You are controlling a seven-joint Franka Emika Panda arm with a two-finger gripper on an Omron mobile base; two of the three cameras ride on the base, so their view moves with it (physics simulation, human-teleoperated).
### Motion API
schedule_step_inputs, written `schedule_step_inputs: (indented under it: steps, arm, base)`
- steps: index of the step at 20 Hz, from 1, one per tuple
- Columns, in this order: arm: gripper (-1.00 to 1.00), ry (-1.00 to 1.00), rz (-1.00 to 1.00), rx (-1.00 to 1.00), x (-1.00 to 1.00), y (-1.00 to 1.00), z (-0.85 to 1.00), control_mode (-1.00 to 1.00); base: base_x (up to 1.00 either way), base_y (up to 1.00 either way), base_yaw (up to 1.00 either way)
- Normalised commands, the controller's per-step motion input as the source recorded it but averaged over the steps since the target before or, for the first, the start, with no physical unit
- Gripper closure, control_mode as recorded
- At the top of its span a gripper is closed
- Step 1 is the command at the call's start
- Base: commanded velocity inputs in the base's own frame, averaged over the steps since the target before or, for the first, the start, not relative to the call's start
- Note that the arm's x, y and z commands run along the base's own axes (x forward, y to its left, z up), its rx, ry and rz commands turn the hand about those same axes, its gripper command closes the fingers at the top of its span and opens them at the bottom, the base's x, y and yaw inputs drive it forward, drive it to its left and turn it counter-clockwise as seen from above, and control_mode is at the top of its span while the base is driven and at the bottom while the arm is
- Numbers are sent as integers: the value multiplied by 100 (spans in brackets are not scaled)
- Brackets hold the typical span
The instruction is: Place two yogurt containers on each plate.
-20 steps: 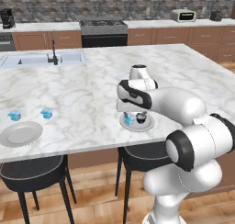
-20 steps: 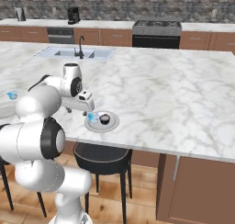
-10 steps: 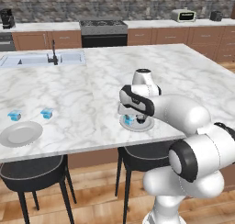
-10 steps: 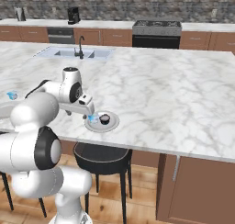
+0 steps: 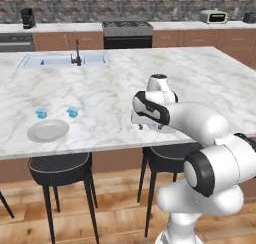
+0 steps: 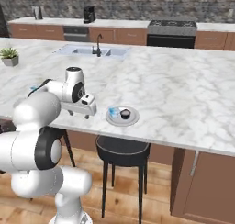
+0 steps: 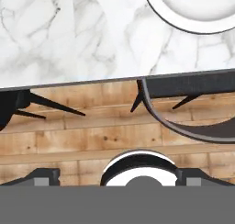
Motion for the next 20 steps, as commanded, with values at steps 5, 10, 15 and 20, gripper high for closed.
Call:
schedule_step_inputs:
  steps: [5, 10, 15, 20]
  arm:
    - [-100, 0, 0, 0, 0, 0, 0, 100]
    - [-100, 0, 0, 0, 0, 0, 0, 100]
    - [-100, 0, 0, 0, 0, 0, 0, 100]
    - [-100, 0, 0, 0, 0, 0, 0, 100]
  base:
    - [-23, 99, 10]
    - [2, 100, 4]
    - [35, 96, -9]
    - [35, 45, -25]
